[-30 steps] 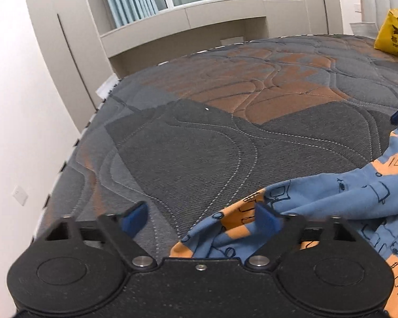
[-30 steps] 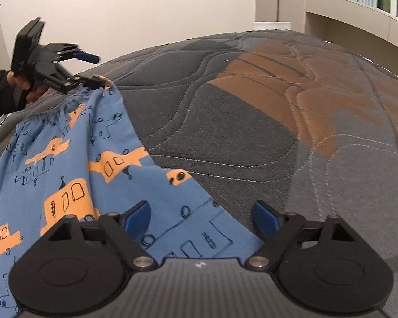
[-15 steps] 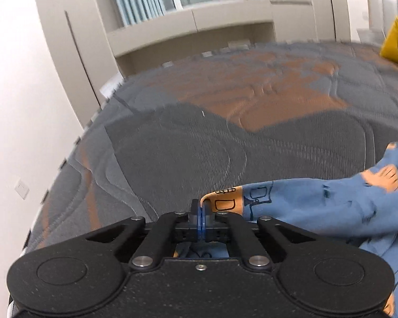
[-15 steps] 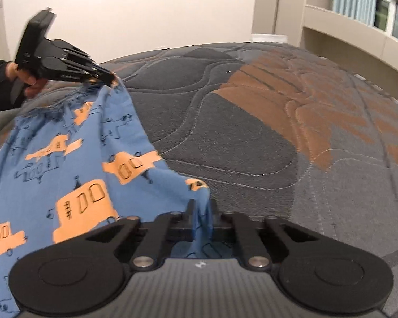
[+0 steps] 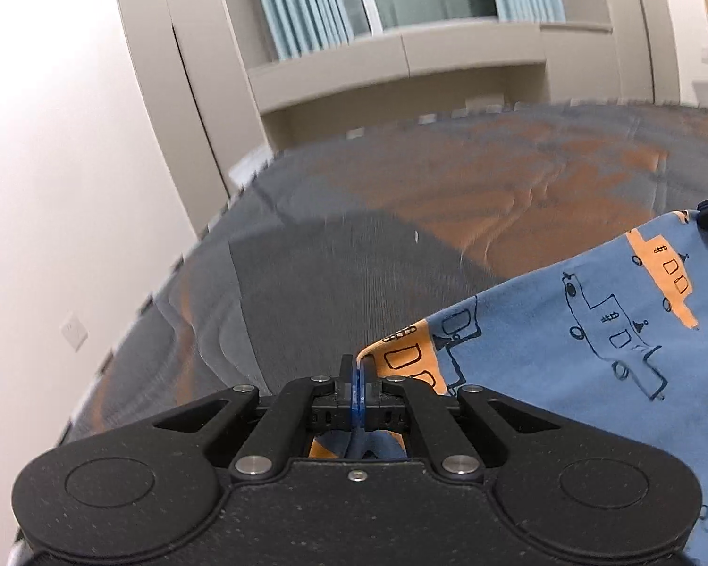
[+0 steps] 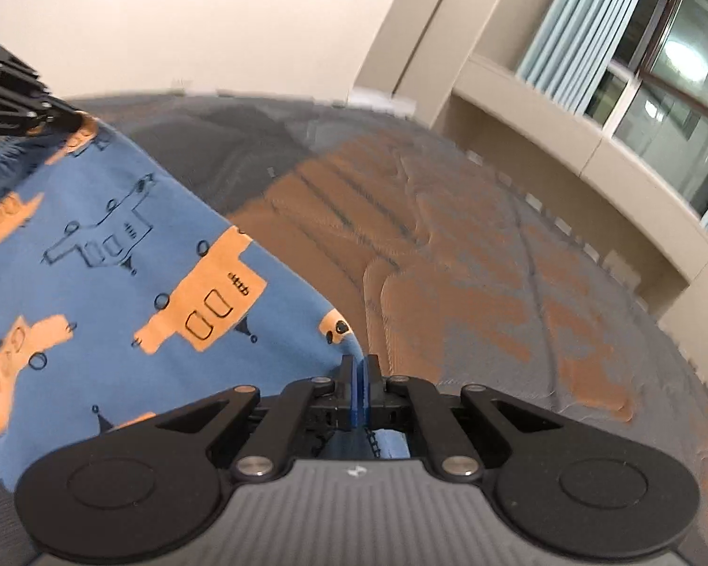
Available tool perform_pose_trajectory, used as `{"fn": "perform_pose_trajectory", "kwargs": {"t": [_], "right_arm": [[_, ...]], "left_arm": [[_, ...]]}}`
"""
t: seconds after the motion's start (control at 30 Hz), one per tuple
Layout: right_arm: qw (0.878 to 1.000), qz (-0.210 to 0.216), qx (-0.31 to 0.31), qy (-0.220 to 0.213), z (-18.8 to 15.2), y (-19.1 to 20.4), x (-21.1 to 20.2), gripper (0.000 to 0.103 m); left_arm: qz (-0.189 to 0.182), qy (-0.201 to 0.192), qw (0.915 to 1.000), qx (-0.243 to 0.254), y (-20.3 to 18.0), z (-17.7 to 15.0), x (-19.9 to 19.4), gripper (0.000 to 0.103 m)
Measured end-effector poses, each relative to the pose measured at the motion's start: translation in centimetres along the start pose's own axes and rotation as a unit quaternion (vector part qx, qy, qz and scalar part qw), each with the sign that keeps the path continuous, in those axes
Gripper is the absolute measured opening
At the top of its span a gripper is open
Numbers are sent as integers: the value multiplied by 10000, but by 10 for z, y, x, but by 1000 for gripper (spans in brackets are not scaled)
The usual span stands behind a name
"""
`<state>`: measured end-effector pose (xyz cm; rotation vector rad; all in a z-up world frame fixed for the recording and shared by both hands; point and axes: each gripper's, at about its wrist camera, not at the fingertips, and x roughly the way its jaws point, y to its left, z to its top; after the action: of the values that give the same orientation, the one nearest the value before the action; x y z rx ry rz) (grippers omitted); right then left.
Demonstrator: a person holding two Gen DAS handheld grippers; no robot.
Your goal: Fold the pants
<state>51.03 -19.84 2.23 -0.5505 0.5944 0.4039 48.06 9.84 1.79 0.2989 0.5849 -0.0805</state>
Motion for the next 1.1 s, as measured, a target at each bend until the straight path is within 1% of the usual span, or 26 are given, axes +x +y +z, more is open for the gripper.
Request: {"fn": "perform_pose_trajectory", "kwargs": {"t": [0.07, 0.13, 0.2, 0.27, 0.33, 0.37, 0.4, 0.43, 0.47, 0.53, 0.57, 0.63, 0.67, 0.73, 0.83, 0.9, 0.97, 1.1], "right_arm": [[9997, 113, -22, 197, -4, 3, 20, 2], [9991, 249, -41, 332, -10, 7, 34, 4], [9992, 308, 41, 258, -17, 5, 35, 6], [9984, 457, 288, 179, -19, -3, 33, 17], [9970, 530, 548, 133, -19, -13, 34, 38], [9960, 546, 692, 150, -19, -17, 36, 40], [9945, 596, 843, 190, -19, -20, 38, 41], [9923, 681, 1009, 208, -19, -23, 40, 40], [9897, 780, 1183, 204, -21, -27, 42, 35], [9847, 1017, 1405, 166, -24, -32, 39, 5], [9850, 1002, 1400, 134, -25, -31, 34, 5], [9897, 837, 1164, 48, -25, -21, 22, 3], [9916, 744, 1060, -69, -26, -16, 11, 3], [9916, 677, 1030, -387, -29, -8, -19, 3], [9931, 333, 698, -883, -41, 14, -76, 3], [9925, 148, 412, -1137, -53, 32, -112, 3], [9910, -162, 7, -1328, -68, 56, -149, 3], [9835, -611, -637, -1580, -94, 108, -204, 3]], "left_arm": [[-28, 178, 9998, -28, 0, -4, 11, 0], [-135, 289, 9995, -73, 3, -8, 16, 0], [-233, 327, 9991, -154, 7, -11, 17, 3], [-301, 340, 9987, -217, 11, -11, 17, 9], [-337, 374, 9984, -263, 15, -9, 19, 10], [-354, 422, 9981, -282, 15, -9, 21, 9], [-383, 492, 9976, -288, 15, -9, 22, 7], [-391, 525, 9975, -266, 14, -10, 23, 1], [-372, 530, 9976, -230, 13, -11, 22, 0], [-340, 470, 9981, -188, 9, -10, 17, 0], [-326, 405, 9984, -200, 9, -10, 12, 0], [-302, 195, 9991, -242, 8, -9, -4, 0], [-302, 78, 9992, -250, 8, -9, -13, 0], [-309, -206, 9990, -234, 10, -12, -38, 0], [-300, -513, 9980, -227, 13, -20, -77, 0], [-320, -705, 9968, -209, 14, -30, -106, 0], [-398, -889, 9951, -173, 14, -43, -132, 0], [-598, -1253, 9903, -61, 9, -82, -184, 0]]}}
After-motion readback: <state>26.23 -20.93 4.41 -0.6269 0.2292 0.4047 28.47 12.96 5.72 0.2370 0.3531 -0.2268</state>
